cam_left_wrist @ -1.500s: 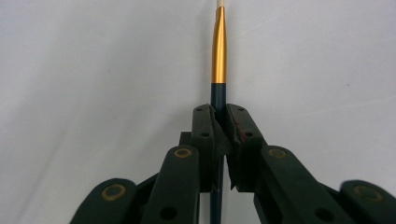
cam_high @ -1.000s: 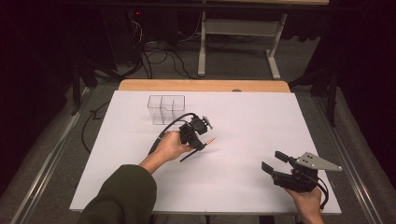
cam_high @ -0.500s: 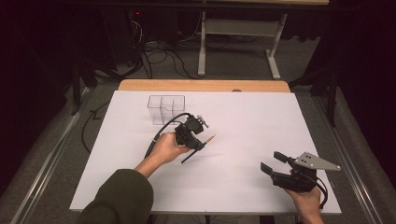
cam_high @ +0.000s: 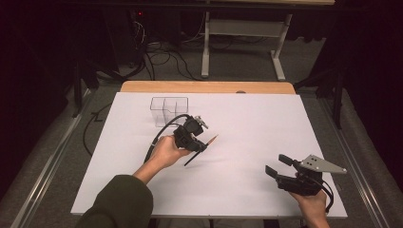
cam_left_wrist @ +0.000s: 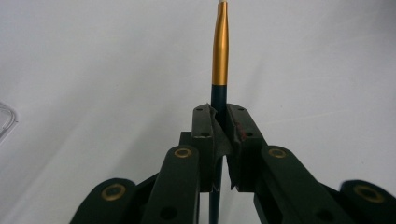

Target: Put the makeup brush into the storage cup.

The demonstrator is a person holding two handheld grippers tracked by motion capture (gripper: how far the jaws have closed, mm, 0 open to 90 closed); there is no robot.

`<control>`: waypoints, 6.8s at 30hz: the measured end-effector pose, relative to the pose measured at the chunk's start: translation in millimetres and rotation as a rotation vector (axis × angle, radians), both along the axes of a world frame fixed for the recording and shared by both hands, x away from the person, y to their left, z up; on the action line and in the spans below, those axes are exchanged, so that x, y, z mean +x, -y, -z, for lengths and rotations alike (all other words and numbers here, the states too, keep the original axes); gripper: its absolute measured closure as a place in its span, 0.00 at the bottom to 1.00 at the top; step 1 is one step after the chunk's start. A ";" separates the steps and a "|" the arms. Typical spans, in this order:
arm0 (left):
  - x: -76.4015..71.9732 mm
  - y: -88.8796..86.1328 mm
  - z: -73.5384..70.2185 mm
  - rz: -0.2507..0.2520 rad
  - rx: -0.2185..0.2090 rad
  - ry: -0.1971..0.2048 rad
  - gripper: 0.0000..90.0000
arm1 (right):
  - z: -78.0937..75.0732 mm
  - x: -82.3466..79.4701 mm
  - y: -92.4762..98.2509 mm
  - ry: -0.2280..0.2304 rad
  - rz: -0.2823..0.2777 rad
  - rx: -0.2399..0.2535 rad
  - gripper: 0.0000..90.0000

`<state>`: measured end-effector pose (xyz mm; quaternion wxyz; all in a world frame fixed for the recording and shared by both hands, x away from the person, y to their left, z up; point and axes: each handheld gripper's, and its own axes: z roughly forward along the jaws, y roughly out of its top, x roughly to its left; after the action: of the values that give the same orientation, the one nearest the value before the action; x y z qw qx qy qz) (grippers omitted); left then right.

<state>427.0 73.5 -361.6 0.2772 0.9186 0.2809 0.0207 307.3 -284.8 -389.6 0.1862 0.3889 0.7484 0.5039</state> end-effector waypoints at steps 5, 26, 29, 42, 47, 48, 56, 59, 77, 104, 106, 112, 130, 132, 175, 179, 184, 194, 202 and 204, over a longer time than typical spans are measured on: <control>-2.2 -2.1 -3.4 -0.007 -0.020 0.007 0.91 | 0.2 0.1 -0.4 0.001 -0.004 -0.005 0.33; -19.3 -19.0 -20.5 -0.030 -0.124 0.065 0.91 | 0.6 0.5 -0.4 -0.005 -0.002 -0.003 0.33; -21.4 -21.7 -23.3 -0.035 -0.136 0.075 0.91 | 0.6 0.7 0.3 -0.002 -0.002 -0.001 0.33; -30.2 -30.7 -28.8 -0.050 -0.184 0.103 0.91 | 0.4 0.4 0.3 -0.003 0.001 0.002 0.33; -32.5 -34.3 -31.6 -0.057 -0.197 0.117 0.91 | 0.5 0.2 0.4 -0.004 0.002 0.002 0.33; -32.9 -35.1 -32.2 -0.059 -0.203 0.120 0.91 | 0.4 0.0 0.7 -0.004 0.004 0.003 0.33; -35.5 -41.8 -37.5 -0.077 -0.228 0.138 0.91 | 0.2 0.0 -0.2 -0.002 0.001 0.003 0.33; -35.2 -47.3 -40.2 -0.094 -0.253 0.150 0.91 | 0.3 0.3 1.3 0.003 0.002 0.004 0.33; -34.4 -62.7 -51.0 -0.154 -0.319 0.190 0.91 | 0.2 0.0 1.0 0.001 0.004 0.007 0.33; -28.1 -75.3 -61.3 -0.217 -0.361 0.238 0.91 | -0.4 -0.3 0.9 0.006 0.006 0.014 0.33; -27.4 -76.4 -62.1 -0.224 -0.364 0.239 0.91 | -0.2 -0.2 1.1 0.002 0.005 0.015 0.33; -25.3 -79.3 -63.3 -0.238 -0.370 0.247 0.91 | -0.5 -0.2 2.0 0.003 0.008 0.017 0.33; -21.2 -84.9 -69.0 -0.270 -0.392 0.273 0.91 | -0.5 -0.1 2.6 0.004 0.008 0.021 0.33; -20.6 -85.2 -69.8 -0.275 -0.393 0.276 0.91 | -0.5 -0.2 2.1 0.001 0.007 0.021 0.33; -3.1 -96.8 -72.2 -0.363 -0.407 0.316 0.91 | -0.5 0.0 2.5 0.005 0.008 0.022 0.33; -0.2 -98.4 -71.3 -0.376 -0.408 0.320 0.91 | -0.3 0.1 3.3 0.004 0.010 0.025 0.33; 3.1 -99.8 -70.0 -0.391 -0.405 0.322 0.91 | -0.5 -0.1 2.5 0.005 0.008 0.022 0.33; 10.4 -100.8 -66.1 -0.406 -0.394 0.323 0.91 | -0.3 -0.1 2.4 0.002 0.008 0.024 0.33; 15.3 -101.3 -65.6 -0.421 -0.394 0.328 0.91 | 0.0 0.4 3.6 0.001 0.011 0.031 0.33; 16.1 -101.5 -65.3 -0.423 -0.393 0.329 0.91 | -0.1 0.3 3.4 0.003 0.011 0.027 0.33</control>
<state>443.1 175.0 -296.3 0.4802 0.7532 0.4156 0.1712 307.6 -288.2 -389.5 0.1848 0.3948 0.7391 0.5135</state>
